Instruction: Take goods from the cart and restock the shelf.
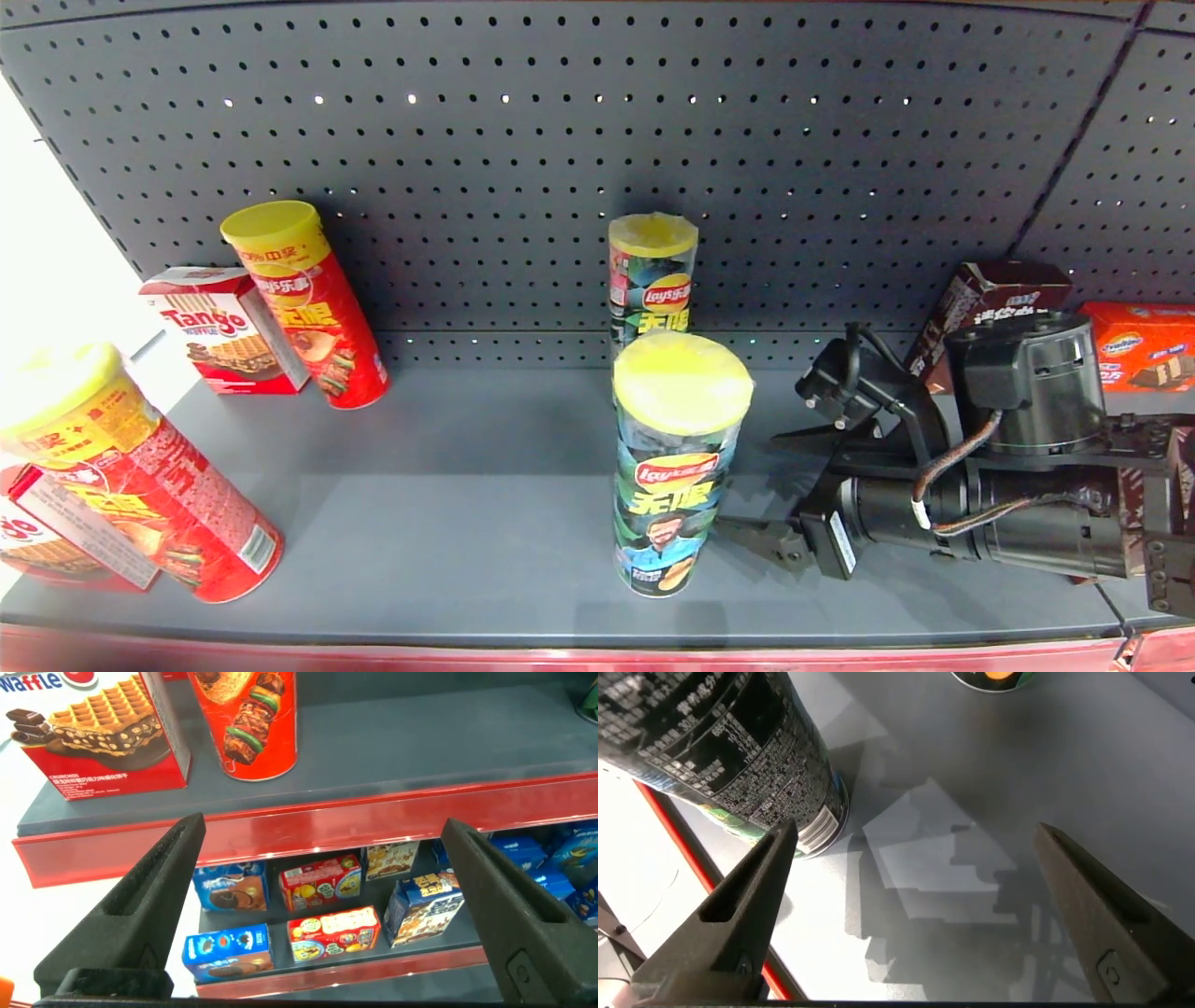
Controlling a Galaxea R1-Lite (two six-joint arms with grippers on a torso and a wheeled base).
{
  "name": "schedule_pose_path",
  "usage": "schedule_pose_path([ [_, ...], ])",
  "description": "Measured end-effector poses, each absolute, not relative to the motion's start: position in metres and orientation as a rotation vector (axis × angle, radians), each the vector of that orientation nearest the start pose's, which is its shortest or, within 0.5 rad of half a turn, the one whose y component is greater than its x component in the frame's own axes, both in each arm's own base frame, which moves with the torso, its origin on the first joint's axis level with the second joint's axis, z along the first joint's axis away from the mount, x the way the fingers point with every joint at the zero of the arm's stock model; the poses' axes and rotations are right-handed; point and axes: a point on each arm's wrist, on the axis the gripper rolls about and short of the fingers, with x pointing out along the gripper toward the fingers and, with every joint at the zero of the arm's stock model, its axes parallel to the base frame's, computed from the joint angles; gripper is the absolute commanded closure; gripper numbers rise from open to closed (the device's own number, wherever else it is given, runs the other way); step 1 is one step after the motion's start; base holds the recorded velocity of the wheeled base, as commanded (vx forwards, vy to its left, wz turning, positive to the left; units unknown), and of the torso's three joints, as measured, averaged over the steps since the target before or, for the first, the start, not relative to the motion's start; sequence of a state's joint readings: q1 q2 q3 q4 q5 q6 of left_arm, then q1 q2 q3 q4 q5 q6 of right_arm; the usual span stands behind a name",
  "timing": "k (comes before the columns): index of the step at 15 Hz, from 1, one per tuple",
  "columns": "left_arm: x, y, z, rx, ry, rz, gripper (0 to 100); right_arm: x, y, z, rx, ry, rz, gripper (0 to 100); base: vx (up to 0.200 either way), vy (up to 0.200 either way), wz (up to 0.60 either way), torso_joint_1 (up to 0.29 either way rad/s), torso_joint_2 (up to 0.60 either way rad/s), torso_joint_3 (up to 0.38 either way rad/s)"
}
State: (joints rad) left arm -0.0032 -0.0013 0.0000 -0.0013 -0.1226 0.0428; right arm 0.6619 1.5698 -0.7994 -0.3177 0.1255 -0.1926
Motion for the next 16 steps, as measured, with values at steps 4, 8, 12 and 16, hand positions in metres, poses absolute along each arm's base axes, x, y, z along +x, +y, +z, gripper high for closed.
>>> schedule_pose_path([
  [4,-0.0231,-0.0027,0.0756,0.043,-0.005,-0.126,0,0.2113,0.1682,0.1874,-0.303,0.374,0.816,0,0.000,0.000,0.00,0.000,0.00,0.000],
  [8,-0.0231,-0.0027,0.0756,0.043,-0.005,-0.126,0,0.2118,0.1686,0.1866,-0.304,0.377,0.816,0,0.000,0.000,0.00,0.000,0.00,0.000],
  [12,-0.0231,-0.0027,0.0756,0.043,-0.005,-0.126,0,0.2131,0.1696,0.1865,-0.301,0.366,0.816,0,0.000,0.000,0.00,0.000,0.00,0.000],
  [16,-0.0231,-0.0027,0.0756,0.043,-0.005,-0.124,0,0.2134,0.1688,0.1856,-0.300,0.366,0.812,0,0.000,0.000,0.00,0.000,0.00,0.000],
])
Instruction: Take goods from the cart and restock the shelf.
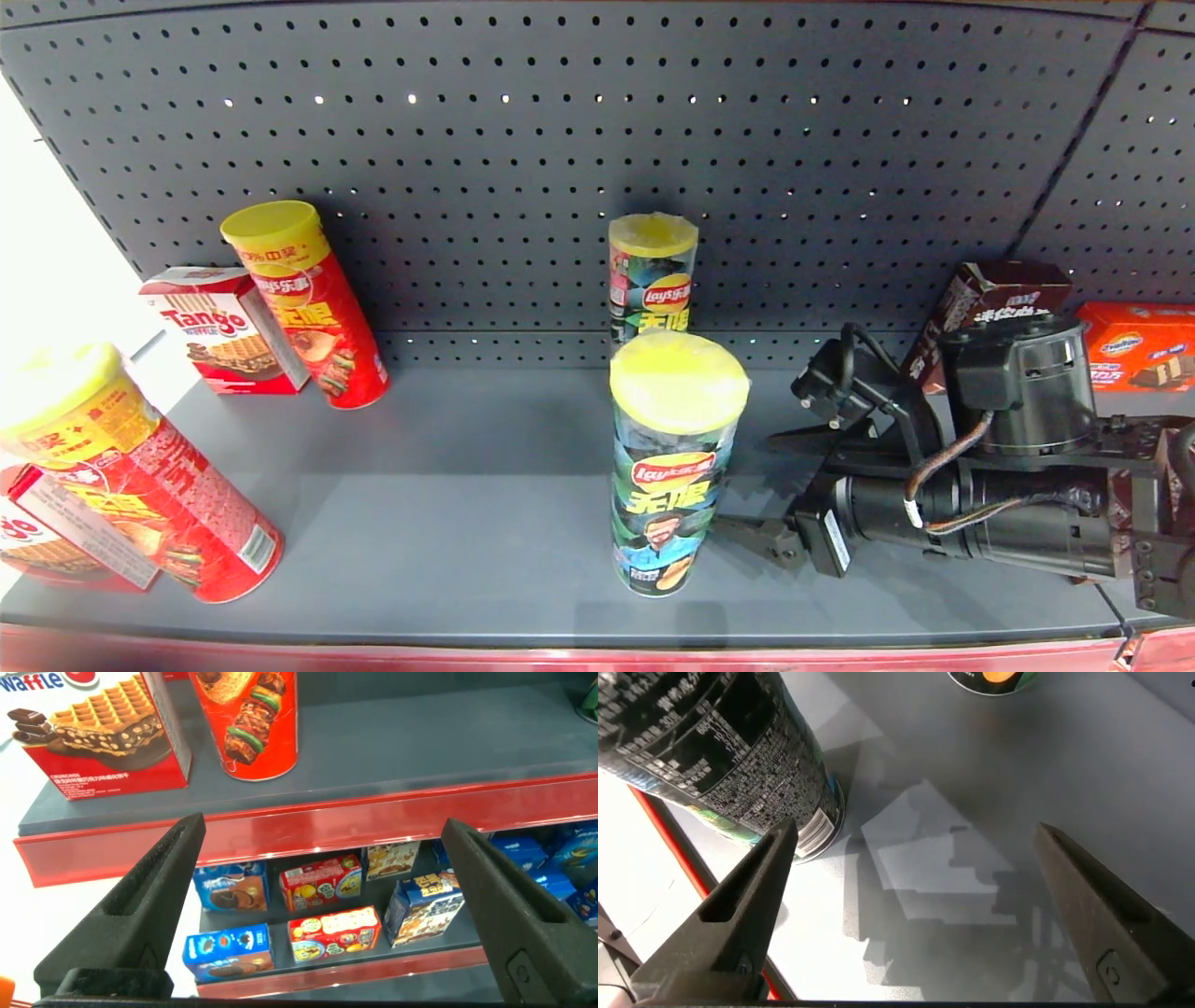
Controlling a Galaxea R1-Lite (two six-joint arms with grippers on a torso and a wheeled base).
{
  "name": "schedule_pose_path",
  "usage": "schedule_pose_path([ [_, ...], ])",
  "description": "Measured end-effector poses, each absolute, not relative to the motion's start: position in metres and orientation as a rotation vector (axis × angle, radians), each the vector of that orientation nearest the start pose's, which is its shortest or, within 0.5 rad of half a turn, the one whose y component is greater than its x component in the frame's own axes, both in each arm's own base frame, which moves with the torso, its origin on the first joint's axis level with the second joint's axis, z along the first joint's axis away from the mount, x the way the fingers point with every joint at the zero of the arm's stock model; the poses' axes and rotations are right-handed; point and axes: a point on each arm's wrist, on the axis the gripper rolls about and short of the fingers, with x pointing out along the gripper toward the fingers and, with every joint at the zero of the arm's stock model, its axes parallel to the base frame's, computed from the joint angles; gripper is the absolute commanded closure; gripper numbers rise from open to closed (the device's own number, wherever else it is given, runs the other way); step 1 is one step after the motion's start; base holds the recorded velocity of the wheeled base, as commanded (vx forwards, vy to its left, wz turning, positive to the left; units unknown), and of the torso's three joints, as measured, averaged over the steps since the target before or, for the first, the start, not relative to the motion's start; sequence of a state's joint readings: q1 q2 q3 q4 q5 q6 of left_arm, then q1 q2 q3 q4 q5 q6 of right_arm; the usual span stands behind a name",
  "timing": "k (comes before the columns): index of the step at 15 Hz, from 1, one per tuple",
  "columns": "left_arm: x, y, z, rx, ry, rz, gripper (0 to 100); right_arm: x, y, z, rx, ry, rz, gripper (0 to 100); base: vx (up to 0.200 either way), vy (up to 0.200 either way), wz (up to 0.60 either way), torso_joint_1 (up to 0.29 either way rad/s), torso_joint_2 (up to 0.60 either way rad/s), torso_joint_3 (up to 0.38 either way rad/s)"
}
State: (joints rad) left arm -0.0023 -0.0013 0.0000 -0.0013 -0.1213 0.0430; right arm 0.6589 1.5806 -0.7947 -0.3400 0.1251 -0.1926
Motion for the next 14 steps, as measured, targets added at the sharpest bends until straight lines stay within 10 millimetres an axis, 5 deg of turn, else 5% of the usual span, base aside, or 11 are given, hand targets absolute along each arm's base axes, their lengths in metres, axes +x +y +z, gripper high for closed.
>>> schedule_pose_path([
  [5,-0.023,-0.003,0.076,0.043,-0.005,-0.125,0,0.220,0.142,0.209,-0.255,0.255,0.705,0,0.000,0.000,0.00,0.000,0.00,0.000],
  [9,-0.023,-0.003,0.076,0.043,-0.005,-0.127,0,0.214,0.077,0.258,-0.195,0.072,0.451,0,0.000,0.000,0.00,0.000,0.00,0.000],
  [14,-0.023,-0.003,0.076,0.046,-0.005,-0.127,0,0.135,0.017,0.274,-0.182,-0.045,0.212,0,0.000,0.000,0.00,0.000,0.00,0.000],
])
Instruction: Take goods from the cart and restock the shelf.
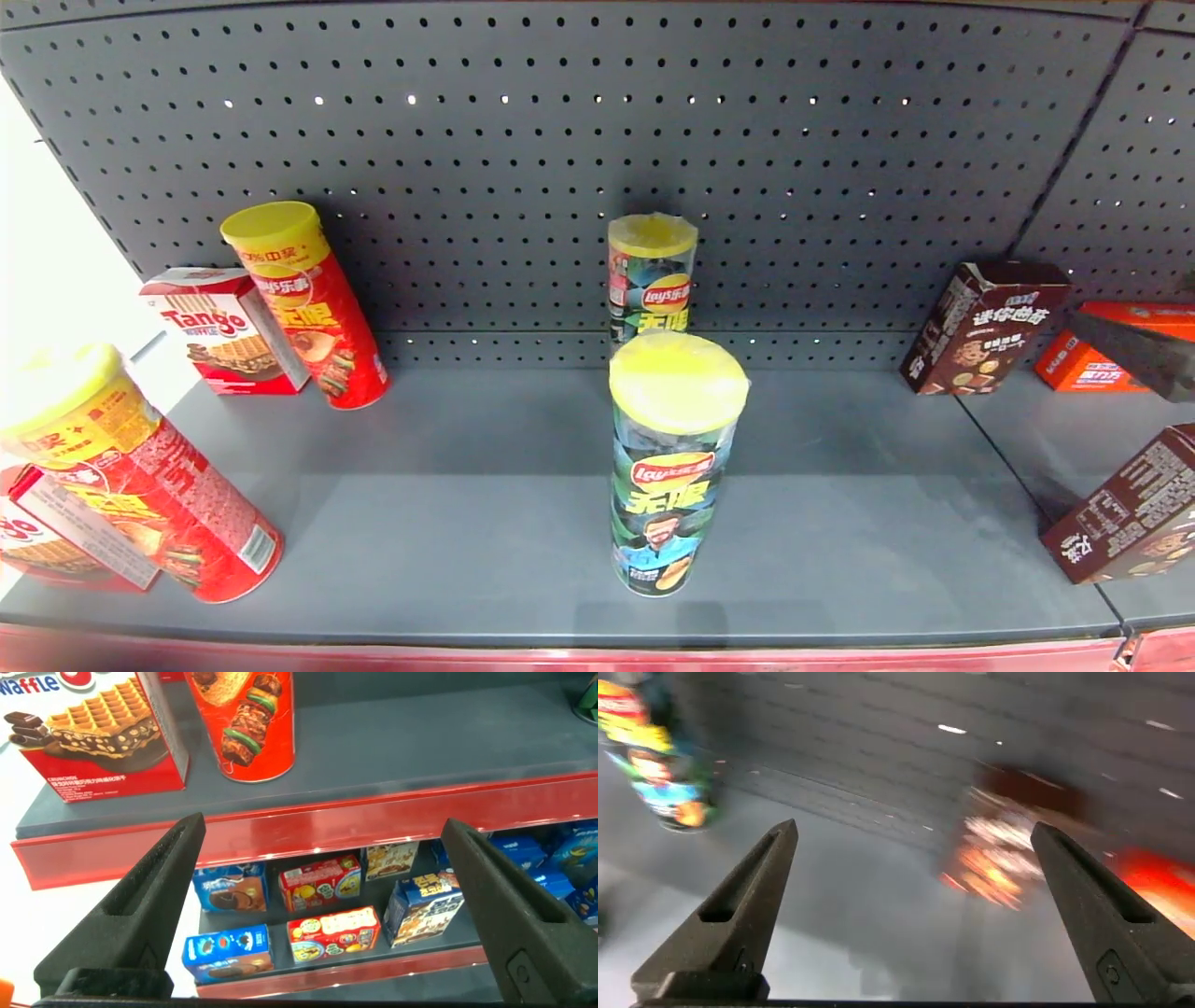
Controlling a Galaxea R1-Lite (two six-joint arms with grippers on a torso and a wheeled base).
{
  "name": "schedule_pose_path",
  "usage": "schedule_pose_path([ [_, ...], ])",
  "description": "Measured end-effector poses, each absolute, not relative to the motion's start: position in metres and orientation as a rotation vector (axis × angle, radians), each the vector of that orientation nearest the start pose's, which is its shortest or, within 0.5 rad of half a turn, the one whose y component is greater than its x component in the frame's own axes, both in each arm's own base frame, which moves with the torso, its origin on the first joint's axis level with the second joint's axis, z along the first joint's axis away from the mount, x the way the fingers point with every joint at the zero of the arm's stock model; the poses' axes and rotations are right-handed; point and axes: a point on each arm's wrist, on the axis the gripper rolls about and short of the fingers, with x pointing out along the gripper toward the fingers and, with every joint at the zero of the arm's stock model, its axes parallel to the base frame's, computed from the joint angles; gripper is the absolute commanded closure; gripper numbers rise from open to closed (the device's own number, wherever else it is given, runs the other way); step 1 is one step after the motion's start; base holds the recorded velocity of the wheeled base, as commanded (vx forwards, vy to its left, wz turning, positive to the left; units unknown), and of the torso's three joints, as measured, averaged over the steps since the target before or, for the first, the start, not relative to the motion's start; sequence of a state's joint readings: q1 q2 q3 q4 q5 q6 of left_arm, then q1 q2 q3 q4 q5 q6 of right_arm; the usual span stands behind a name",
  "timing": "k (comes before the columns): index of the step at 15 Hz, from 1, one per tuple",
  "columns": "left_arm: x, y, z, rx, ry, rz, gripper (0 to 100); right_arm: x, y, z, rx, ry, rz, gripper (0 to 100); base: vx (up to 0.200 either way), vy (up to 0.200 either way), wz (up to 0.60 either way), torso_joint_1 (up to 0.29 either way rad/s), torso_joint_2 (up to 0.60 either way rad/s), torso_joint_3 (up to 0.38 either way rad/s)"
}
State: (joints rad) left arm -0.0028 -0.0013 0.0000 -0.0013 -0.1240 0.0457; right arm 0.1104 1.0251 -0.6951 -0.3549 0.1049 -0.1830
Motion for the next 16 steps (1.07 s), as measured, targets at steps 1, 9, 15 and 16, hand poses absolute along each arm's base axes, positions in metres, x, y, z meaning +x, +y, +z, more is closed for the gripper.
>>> schedule_pose_path([
  [1,-0.023,-0.003,0.076,0.046,-0.005,-0.127,0,0.112,0.011,0.265,-0.183,-0.053,0.175,0,0.000,0.000,0.00,0.000,0.00,0.000],
  [9,-0.023,-0.003,0.076,0.047,-0.006,-0.124,0,-0.011,0.001,0.163,-0.166,-0.056,-0.002,0,0.000,0.000,0.00,0.000,0.00,0.000],
  [15,-0.023,-0.002,0.076,0.036,-0.006,-0.116,0,-0.018,-0.002,0.087,-0.021,0.013,-0.135,0,0.000,0.000,0.00,0.000,0.00,0.000],
  [16,-0.023,-0.002,0.076,0.037,-0.006,-0.116,0,-0.019,-0.001,0.082,-0.017,0.019,-0.097,0,0.000,0.000,0.00,0.000,0.00,0.000],
])
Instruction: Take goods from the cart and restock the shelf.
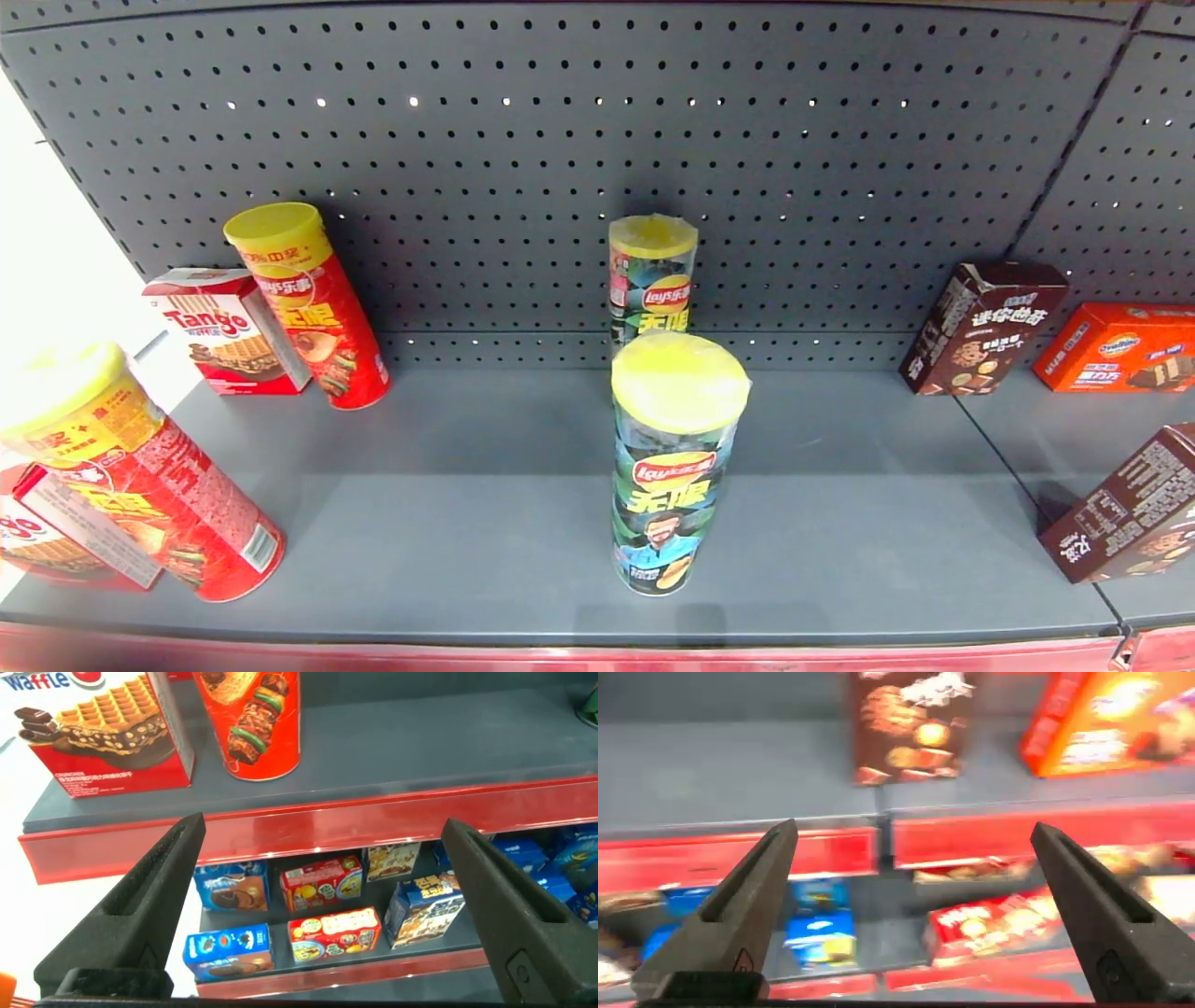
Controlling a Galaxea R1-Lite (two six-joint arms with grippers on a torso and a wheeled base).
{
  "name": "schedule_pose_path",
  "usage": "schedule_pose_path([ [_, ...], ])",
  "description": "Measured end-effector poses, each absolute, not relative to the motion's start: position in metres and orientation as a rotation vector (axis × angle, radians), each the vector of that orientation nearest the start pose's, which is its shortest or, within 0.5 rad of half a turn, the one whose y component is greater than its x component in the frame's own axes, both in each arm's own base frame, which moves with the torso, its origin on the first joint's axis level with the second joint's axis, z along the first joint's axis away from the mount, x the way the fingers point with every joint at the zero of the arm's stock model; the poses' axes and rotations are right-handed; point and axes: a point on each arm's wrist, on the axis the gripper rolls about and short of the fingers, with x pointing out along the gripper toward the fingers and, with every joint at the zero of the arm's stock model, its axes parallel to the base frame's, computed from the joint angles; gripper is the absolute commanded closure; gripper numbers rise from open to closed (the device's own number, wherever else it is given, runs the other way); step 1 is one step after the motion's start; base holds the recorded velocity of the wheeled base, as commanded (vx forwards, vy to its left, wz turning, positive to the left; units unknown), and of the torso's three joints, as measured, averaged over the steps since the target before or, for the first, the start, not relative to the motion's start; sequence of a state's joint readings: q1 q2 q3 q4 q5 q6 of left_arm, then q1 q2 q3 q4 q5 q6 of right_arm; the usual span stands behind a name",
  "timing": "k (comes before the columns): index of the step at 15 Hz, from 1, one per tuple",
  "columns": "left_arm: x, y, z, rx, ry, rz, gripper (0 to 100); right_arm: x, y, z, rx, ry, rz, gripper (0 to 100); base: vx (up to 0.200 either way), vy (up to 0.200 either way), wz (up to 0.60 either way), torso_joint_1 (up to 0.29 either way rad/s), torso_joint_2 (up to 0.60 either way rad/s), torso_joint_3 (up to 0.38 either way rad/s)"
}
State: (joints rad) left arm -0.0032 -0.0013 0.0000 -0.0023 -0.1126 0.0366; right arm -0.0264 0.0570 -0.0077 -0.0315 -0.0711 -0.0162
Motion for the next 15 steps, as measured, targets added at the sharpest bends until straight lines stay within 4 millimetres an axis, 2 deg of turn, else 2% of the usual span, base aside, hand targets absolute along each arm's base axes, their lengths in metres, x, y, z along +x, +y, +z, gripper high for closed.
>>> schedule_pose_path([
  [1,-0.0230,-0.0025,0.0757,0.037,-0.006,-0.116,0,-0.0202,-0.0008,0.0769,-0.015,0.041,-0.074,0,0.000,0.000,0.00,0.000,0.00,0.000],
  [15,-0.0231,-0.0025,0.0756,0.039,-0.005,-0.117,0,-0.0226,-0.0006,0.0756,-0.012,0.004,-0.055,0,0.000,0.000,0.00,0.000,0.00,0.000],
])
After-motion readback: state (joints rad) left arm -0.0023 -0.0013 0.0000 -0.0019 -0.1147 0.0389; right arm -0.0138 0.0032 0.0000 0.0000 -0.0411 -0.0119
